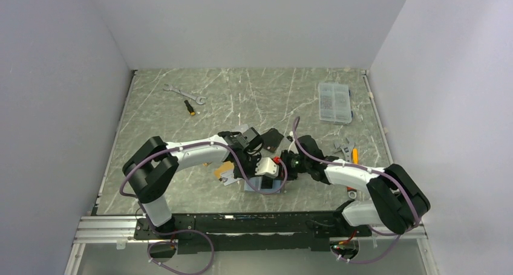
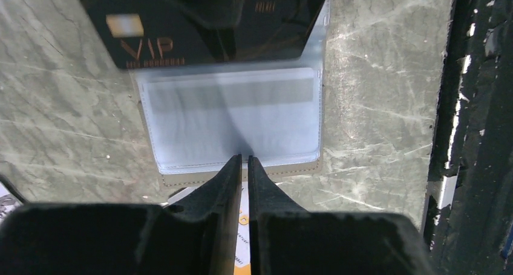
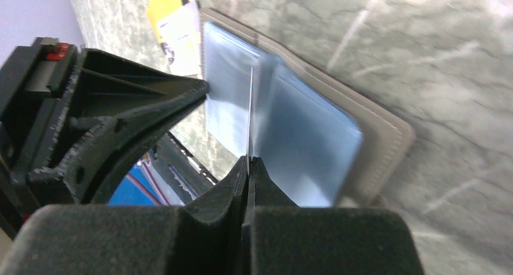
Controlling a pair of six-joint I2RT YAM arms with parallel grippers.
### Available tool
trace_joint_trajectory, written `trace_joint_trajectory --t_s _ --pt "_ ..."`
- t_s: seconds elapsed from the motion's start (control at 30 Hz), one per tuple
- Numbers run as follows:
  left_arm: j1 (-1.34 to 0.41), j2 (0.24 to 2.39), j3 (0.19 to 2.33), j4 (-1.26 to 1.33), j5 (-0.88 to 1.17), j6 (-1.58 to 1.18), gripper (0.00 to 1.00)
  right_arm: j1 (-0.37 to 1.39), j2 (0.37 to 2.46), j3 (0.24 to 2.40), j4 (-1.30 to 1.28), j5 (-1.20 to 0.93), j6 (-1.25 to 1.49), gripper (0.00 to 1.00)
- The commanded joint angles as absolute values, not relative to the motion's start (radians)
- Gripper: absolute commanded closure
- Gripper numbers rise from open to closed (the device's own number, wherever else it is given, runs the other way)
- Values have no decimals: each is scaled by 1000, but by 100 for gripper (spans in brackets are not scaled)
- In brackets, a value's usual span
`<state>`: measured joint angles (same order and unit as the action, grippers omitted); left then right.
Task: Put the credit cards into the card holder
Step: Insert the credit card into the card holder.
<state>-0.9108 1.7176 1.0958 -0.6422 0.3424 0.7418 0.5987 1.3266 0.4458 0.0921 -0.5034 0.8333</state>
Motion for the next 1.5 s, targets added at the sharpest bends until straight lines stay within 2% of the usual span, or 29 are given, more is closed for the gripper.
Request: trace_joint_trajectory --t_s 0.0,0.83,1.47 --pt "-922 1723 1066 -607 333 768 85 585 1293 393 119 -455 865 100" --pt "-950 1706 1004 -563 273 760 85 611 1385 328 348 -448 968 100" --pt "-948 1640 1001 -615 170 771 80 609 1440 295 414 -501 963 100"
